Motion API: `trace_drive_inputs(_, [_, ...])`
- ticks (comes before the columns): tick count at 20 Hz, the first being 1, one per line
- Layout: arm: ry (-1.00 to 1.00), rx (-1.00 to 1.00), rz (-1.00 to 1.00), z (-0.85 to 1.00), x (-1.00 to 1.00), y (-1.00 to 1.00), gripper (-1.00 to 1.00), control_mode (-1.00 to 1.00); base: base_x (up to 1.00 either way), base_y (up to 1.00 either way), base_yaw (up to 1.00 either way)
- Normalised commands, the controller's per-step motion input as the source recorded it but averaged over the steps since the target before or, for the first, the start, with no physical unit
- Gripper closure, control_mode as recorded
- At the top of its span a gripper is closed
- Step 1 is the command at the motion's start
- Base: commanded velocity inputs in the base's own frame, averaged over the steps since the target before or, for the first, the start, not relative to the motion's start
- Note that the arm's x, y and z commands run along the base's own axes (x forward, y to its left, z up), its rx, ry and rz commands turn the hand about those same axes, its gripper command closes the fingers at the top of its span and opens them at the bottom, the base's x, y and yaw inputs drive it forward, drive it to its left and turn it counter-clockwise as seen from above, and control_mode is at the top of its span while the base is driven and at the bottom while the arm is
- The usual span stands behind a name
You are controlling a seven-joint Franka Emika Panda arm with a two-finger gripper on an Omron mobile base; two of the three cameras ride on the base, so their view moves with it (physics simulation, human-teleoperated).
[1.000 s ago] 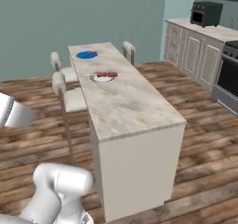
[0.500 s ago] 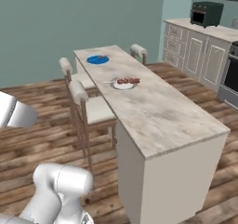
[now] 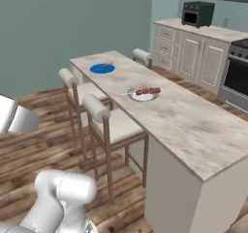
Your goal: Pick up the orange and tangerine from the fridge and place one fruit on each plate on the dining counter.
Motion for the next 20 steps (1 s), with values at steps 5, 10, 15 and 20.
trace_drive_inputs(5, [0.0, 0.0, 0.0, 0.0, 0.0, 0.0, 1.0, 1.0, 0.39, 1.0, -0.33])
trace_drive_inputs(10, [0.0, 0.0, 0.0, 0.0, 0.0, 0.0, 1.0, 1.0, 0.41, 1.0, -0.36])
trace_drive_inputs(15, [0.0, 0.0, 0.0, 0.0, 0.0, 0.0, 1.0, 1.0, 0.43, 1.0, -0.37])
trace_drive_inputs(20, [0.0, 0.0, 0.0, 0.0, 0.0, 0.0, 1.0, 1.0, 0.44, 1.0, -0.37])
